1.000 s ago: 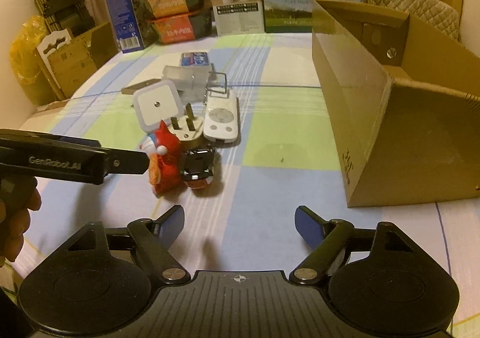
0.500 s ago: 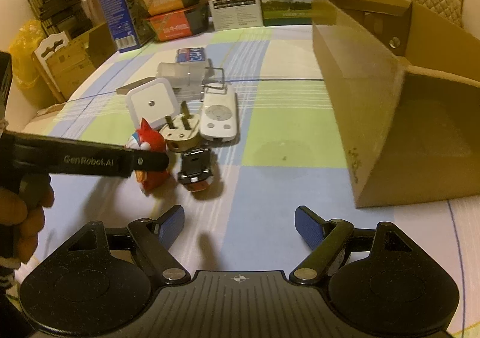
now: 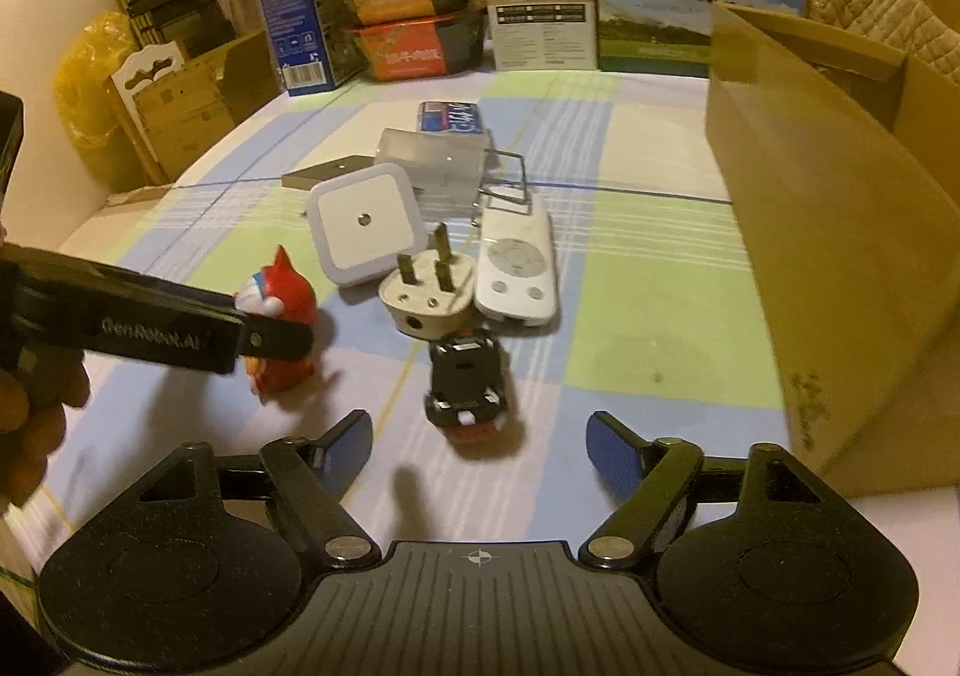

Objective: Organize rigid objects
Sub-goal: 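Grasp the red Doraemon figurine with the left gripper while the right gripper grasps the black toy car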

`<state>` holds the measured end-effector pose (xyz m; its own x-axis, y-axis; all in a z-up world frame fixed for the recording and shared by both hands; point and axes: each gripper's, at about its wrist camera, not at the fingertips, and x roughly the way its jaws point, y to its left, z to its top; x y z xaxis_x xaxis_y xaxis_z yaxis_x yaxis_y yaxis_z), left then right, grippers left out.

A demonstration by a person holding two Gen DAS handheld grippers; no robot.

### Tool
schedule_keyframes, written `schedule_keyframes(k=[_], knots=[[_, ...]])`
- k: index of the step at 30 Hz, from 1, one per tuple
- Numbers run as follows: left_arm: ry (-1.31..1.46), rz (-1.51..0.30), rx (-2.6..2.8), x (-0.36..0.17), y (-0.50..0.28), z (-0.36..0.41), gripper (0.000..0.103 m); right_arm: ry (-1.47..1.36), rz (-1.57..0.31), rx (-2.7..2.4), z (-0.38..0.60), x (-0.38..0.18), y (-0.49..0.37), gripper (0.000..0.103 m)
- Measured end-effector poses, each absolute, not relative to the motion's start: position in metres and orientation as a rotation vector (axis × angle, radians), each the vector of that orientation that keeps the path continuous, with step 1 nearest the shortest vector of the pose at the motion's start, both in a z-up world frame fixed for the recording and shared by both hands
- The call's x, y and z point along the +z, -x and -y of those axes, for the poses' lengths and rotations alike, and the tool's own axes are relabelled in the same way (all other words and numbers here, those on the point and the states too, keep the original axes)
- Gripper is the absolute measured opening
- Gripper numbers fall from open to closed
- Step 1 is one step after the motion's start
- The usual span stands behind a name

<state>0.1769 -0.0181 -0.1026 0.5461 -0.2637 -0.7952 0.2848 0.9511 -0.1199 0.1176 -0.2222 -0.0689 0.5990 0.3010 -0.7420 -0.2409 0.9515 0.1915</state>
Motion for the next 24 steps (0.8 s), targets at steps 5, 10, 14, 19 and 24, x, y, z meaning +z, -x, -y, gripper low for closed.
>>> schedule_keyframes(k=[5, 10, 14, 19, 24], knots=[[-0.009, -0.923, -0.303, -0.101, -0.179, 0.015, 0.069, -0.02, -0.863, 0.311, 0.21, -0.076, -0.132, 0.054], [-0.003, -0.916, -0.29, -0.102, -0.18, 0.016, 0.068, -0.022, -0.883, 0.307, 0.208, -0.085, -0.142, 0.035], [0.016, -0.905, -0.283, -0.103, -0.18, 0.023, 0.068, -0.018, -0.873, 0.292, 0.208, -0.085, -0.14, 0.029], [0.004, -0.911, -0.273, -0.107, -0.181, 0.029, 0.063, -0.005, -0.849, 0.257, 0.211, -0.08, -0.139, 0.029], [-0.028, -0.913, -0.281, -0.11, -0.18, 0.033, 0.049, -0.02, -0.869, 0.246, 0.216, -0.082, -0.141, 0.029]])
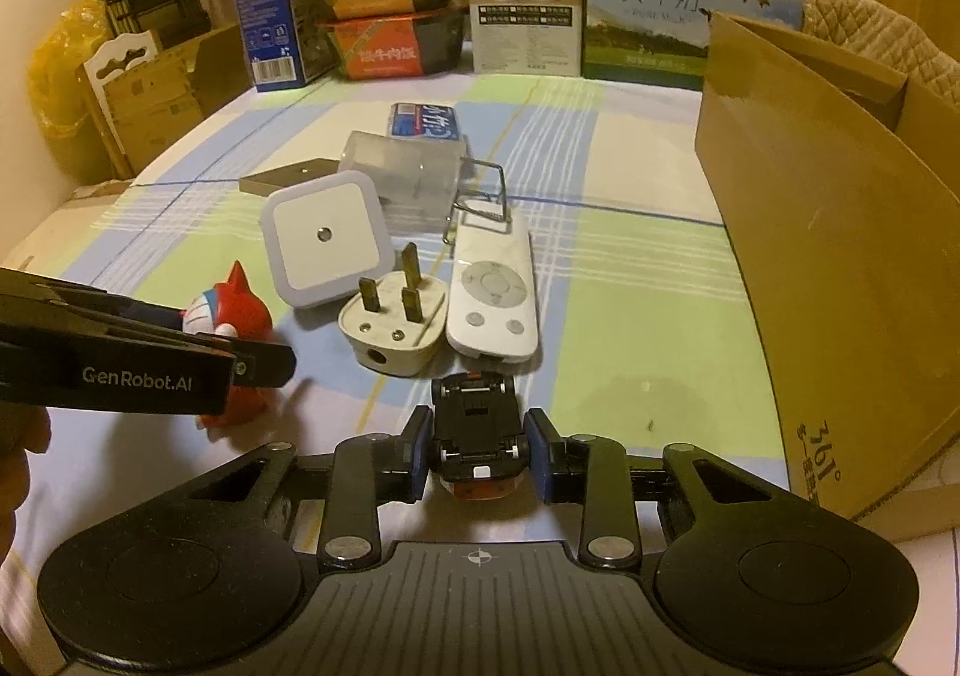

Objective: Organize rigid objects
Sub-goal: 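Grasp the red Doraemon figurine with the left gripper while the right gripper grasps the black toy car, then carry the figurine and toy car with both grippers into the cardboard box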

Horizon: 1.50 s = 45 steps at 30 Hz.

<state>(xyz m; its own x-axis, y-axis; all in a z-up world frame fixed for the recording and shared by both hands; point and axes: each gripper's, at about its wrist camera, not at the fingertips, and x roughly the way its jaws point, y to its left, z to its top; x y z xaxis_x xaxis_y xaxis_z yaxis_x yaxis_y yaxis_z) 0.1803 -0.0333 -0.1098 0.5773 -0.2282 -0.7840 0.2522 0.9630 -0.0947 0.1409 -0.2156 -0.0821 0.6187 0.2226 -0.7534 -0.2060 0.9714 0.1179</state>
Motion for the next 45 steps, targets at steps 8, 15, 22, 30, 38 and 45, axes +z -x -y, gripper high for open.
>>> schedule_keyframes(k=[8, 15, 22, 30, 38, 45], knots=[[-0.046, -0.914, -0.31, -0.107, -0.178, 0.031, 0.048, -0.055, -0.877, 0.246, 0.221, -0.086, -0.145, 0.034], [-0.04, -0.904, -0.304, -0.103, -0.177, 0.026, 0.048, -0.009, -0.867, 0.252, 0.214, -0.087, -0.149, 0.037], [-0.04, -0.901, -0.313, -0.101, -0.175, 0.026, 0.048, 0.053, -0.849, 0.246, 0.207, -0.086, -0.151, 0.029], [-0.019, -0.887, -0.317, -0.094, -0.174, 0.024, 0.048, 0.025, -0.819, 0.237, 0.211, -0.076, -0.148, 0.028], [-0.018, -0.848, -0.341, -0.072, -0.168, 0.036, 0.048, -0.012, -0.742, 0.213, 0.224, -0.04, -0.141, 0.028], [-0.024, -0.807, -0.364, -0.04, -0.162, 0.054, 0.048, -0.01, -0.677, 0.183, 0.242, 0.003, -0.137, 0.028]])
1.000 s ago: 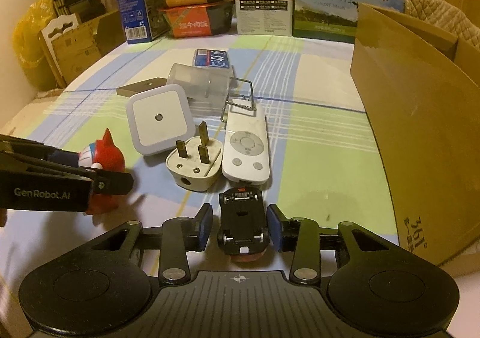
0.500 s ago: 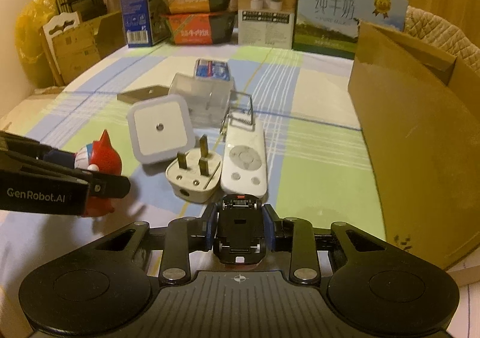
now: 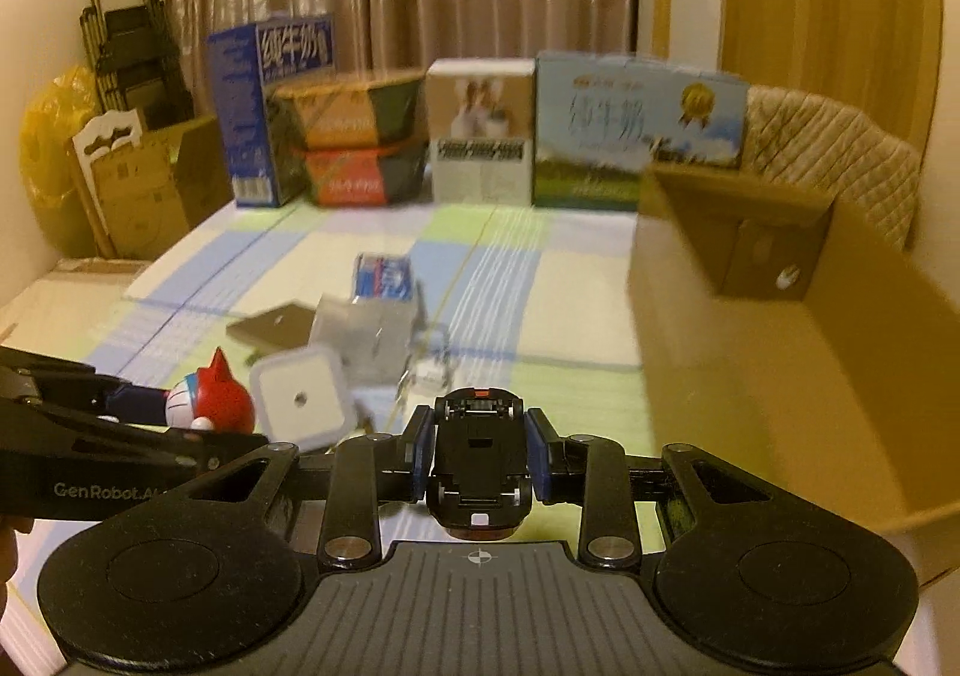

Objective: Organize rigid objects
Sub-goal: 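Carry the figurine and toy car with both grippers into the cardboard box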

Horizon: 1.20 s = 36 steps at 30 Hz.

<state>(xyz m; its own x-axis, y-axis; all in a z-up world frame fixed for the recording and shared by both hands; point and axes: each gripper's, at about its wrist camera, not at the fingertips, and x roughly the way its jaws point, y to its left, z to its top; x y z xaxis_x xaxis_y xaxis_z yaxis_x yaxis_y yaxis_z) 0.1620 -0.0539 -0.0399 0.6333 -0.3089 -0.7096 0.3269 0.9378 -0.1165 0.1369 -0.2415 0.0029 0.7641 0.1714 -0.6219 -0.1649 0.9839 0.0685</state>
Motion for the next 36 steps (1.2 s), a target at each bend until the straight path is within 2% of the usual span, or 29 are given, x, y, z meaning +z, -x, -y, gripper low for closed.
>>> schedule_keyframes(k=[6, 15, 25, 36], knots=[[-0.028, -0.789, -0.385, -0.008, -0.159, 0.077, 0.048, -0.027, -0.634, 0.142, 0.273, 0.041, -0.131, 0.028], [-0.045, -0.733, -0.522, 0.04, -0.16, 0.16, 0.048, -0.048, -0.619, 0.018, 0.353, 0.079, -0.123, 0.028], [-0.072, -0.745, -0.65, 0.051, -0.179, 0.253, 0.048, -0.128, -0.676, -0.056, 0.429, 0.069, -0.124, 0.028], [-0.112, -0.808, -0.692, 0.03, -0.2, 0.296, 0.048, -0.233, -0.685, -0.09, 0.468, 0.054, -0.127, 0.028]])
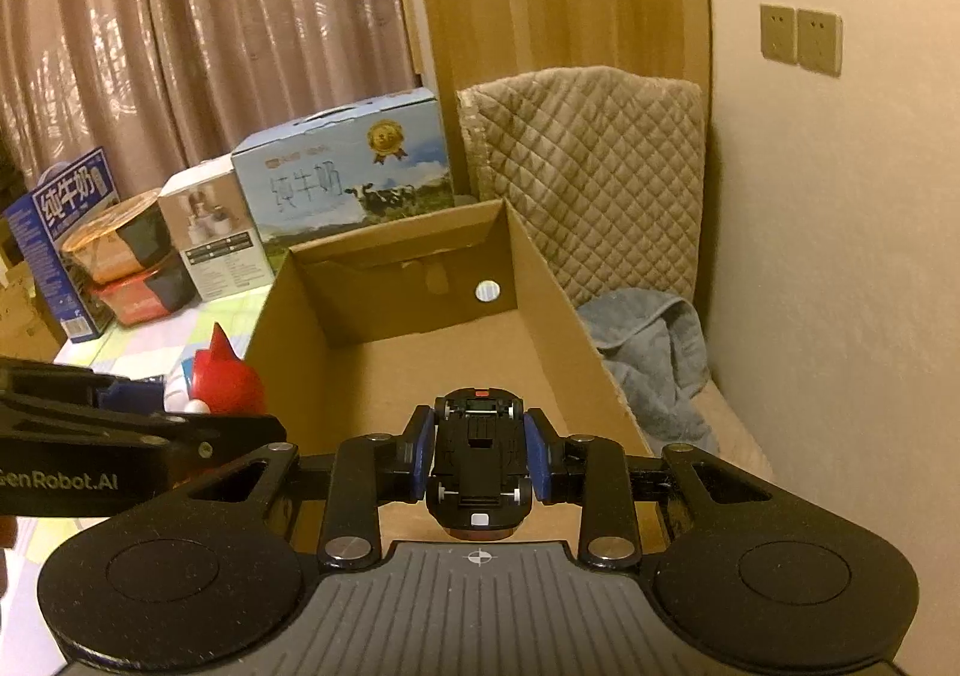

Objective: Organize rigid objects
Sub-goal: 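Carry the figurine and toy car with both grippers into the cardboard box, then open both grippers to release the figurine and car, then withdraw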

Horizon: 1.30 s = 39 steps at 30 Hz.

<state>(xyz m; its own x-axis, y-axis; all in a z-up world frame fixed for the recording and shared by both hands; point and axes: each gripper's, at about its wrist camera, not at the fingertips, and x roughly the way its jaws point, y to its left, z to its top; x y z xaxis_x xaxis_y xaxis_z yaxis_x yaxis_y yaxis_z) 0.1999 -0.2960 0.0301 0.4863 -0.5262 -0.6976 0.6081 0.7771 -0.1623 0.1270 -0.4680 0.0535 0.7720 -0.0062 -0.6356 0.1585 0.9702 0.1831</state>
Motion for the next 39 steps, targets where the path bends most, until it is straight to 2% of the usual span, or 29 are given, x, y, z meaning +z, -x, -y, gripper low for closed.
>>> schedule_keyframes(k=[5, 7, 14, 27, 28, 29, 30, 32, 39], knots=[[-0.117, -0.83, -0.686, 0.02, -0.205, 0.303, 0.05, -0.252, -0.688, -0.102, 0.476, 0.047, -0.127, 0.028], [-0.108, -0.811, -0.673, 0.021, -0.206, 0.303, 0.064, -0.254, -0.69, -0.106, 0.477, 0.045, -0.127, 0.028], [-0.108, -0.763, -0.649, 0.035, -0.203, 0.285, 0.07, -0.251, -0.687, -0.106, 0.477, 0.046, -0.125, 0.028], [-0.096, -0.74, -0.536, 0.039, -0.188, 0.222, 0.087, -0.232, -0.681, -0.087, 0.461, 0.048, -0.135, 0.029], [-0.096, -0.737, -0.527, 0.039, -0.187, 0.218, 0.089, -0.237, -0.676, -0.091, 0.461, 0.048, -0.136, 0.03], [-0.097, -0.731, -0.517, 0.039, -0.185, 0.213, 0.09, -0.245, -0.667, -0.099, 0.461, 0.049, -0.136, 0.038], [-0.099, -0.725, -0.508, 0.04, -0.183, 0.208, 0.09, -0.258, -0.653, -0.102, 0.462, 0.05, -0.135, 0.052], [-0.103, -0.713, -0.492, 0.041, -0.179, 0.198, 0.091, -0.277, -0.62, -0.103, 0.462, 0.056, -0.129, 0.064], [-0.113, -0.671, -0.398, 0.046, -0.159, 0.16, 0.098, -0.272, -0.546, -0.069, 0.443, 0.084, -0.105, 0.064]])
